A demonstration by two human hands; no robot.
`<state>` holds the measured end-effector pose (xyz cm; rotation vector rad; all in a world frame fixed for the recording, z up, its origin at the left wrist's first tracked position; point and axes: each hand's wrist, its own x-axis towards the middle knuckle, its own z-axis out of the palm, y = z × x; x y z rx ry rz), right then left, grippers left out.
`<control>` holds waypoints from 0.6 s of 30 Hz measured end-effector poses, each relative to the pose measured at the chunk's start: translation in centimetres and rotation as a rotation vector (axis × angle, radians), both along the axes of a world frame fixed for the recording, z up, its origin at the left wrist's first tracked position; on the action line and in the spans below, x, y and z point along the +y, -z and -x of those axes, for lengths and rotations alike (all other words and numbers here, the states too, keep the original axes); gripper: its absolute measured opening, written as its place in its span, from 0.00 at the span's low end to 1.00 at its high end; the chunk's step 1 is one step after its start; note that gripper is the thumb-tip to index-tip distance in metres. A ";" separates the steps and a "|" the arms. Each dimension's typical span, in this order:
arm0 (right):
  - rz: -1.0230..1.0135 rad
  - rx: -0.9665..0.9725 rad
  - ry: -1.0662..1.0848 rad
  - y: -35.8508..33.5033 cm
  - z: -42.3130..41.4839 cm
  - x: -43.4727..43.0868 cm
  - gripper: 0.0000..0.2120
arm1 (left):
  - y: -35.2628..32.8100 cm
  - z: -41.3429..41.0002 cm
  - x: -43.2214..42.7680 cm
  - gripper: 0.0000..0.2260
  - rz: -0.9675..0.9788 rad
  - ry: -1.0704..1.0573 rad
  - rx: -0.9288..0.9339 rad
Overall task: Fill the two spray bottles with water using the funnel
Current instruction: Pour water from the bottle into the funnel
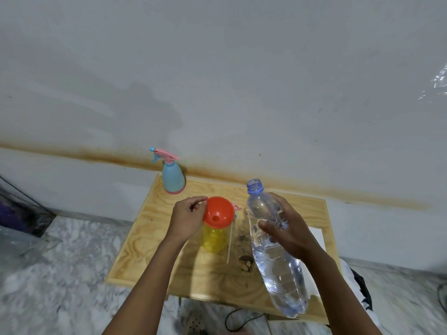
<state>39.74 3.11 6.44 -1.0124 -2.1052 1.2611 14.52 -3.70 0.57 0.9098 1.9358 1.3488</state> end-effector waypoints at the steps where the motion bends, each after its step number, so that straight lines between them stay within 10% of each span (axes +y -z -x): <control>1: 0.007 -0.007 -0.011 0.0 0.1 0.0 0.29 | 0.0 0.0 0.0 0.08 0.003 0.001 -0.002; 18: 0.076 -0.138 -0.165 1.4 1.1 0.3 0.25 | 0.2 0.0 -0.1 0.09 0.001 -0.011 -0.014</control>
